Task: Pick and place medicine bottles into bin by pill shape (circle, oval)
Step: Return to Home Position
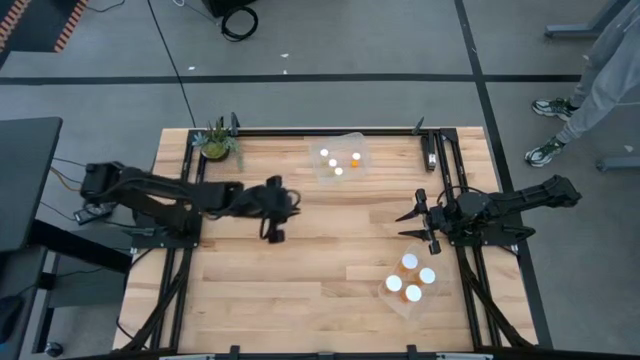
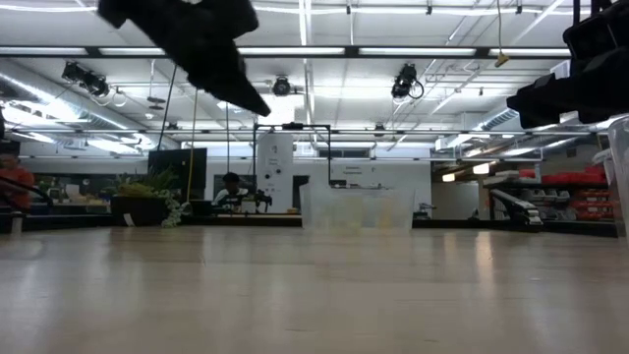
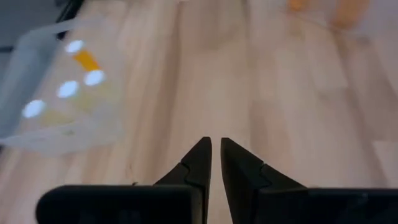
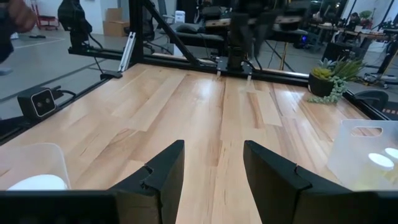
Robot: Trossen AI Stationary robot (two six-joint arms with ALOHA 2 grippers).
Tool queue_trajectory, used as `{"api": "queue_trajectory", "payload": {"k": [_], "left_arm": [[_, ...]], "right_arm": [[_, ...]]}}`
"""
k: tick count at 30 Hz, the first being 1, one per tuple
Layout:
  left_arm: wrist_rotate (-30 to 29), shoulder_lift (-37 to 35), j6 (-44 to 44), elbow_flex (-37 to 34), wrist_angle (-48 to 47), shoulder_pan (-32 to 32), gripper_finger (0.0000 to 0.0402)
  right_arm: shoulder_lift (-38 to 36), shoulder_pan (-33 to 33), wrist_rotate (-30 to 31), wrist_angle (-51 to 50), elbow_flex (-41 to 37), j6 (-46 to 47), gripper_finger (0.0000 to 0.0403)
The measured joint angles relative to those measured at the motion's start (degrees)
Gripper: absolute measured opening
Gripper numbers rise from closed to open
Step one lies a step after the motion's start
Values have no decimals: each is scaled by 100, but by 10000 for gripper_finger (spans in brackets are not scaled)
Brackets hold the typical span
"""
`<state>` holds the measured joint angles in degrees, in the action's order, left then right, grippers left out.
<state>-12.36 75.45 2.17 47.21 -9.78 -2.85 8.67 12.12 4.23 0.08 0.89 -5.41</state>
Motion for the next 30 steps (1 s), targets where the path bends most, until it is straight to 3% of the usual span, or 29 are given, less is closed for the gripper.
{"api": "queue_trajectory", "payload": {"k": [6, 30], "left_arm": [[1, -687, 47, -990, 661, -390, 33], [93, -2435, 655, -1284, 541, -1151, 8]], "right_arm": [[53, 0, -1, 0, 0, -2, 172], [271, 0, -1, -4, 0, -2, 172]]}}
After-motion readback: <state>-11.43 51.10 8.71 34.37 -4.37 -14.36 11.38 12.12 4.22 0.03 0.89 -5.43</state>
